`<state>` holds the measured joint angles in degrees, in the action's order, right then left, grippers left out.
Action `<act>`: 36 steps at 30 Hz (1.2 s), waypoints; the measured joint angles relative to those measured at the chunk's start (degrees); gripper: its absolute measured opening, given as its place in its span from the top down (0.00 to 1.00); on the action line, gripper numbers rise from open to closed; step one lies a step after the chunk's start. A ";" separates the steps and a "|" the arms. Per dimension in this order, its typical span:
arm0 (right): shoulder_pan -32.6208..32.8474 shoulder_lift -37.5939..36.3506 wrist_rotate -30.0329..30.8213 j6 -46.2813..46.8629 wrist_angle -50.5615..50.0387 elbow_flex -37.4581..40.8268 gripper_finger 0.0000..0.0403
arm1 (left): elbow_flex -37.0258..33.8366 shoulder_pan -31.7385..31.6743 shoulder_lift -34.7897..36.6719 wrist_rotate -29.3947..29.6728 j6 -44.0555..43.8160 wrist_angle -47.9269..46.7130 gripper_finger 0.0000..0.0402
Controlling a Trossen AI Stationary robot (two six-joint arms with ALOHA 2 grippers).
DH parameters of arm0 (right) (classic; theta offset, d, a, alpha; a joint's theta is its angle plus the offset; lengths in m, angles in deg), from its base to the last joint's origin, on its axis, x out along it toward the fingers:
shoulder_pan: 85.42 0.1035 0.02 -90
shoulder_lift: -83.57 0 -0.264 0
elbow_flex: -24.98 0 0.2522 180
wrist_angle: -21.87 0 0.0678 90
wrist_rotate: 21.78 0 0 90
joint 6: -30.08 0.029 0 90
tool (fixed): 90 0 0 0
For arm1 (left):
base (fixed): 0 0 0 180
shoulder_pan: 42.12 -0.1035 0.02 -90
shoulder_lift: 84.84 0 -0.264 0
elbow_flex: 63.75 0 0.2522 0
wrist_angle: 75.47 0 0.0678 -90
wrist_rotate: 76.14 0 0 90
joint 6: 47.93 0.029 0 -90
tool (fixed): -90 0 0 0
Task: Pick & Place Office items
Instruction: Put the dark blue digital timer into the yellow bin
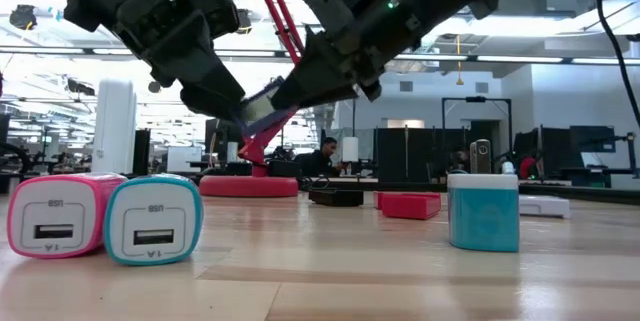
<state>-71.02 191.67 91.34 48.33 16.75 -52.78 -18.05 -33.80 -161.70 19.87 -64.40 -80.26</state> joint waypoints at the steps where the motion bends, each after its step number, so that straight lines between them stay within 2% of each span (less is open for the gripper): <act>1: -0.07 0.00 -1.15 -0.92 0.89 0.00 0.86 | 0.00 0.01 0.00 -0.39 0.01 0.00 0.21; 5: -0.52 -0.02 -4.54 -2.13 3.01 0.00 0.86 | 0.00 0.00 0.00 -0.49 0.07 0.02 0.26; 9: -1.24 -0.02 -6.92 -1.34 2.78 -0.02 0.86 | 0.00 -0.02 0.00 -0.43 0.11 0.23 0.35; 21: -1.52 -0.02 -7.71 -1.26 2.21 0.00 0.86 | 0.04 0.07 0.00 -0.87 0.09 0.77 0.74; 26: -1.55 -0.02 -7.69 -1.35 2.07 0.00 0.85 | 0.07 0.07 0.00 -0.95 -0.04 0.70 0.87; 31: -1.44 -0.02 -8.48 -1.96 2.24 0.00 0.82 | 0.07 0.05 0.00 -4.69 0.02 0.71 0.89; 36: -1.56 -0.02 -10.34 -3.81 1.40 0.00 0.75 | 0.01 0.95 -0.02 -6.42 -0.08 -0.58 0.83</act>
<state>-72.58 191.64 81.00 44.51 18.15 -52.78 -18.04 -32.85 -161.72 13.44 -64.48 -80.84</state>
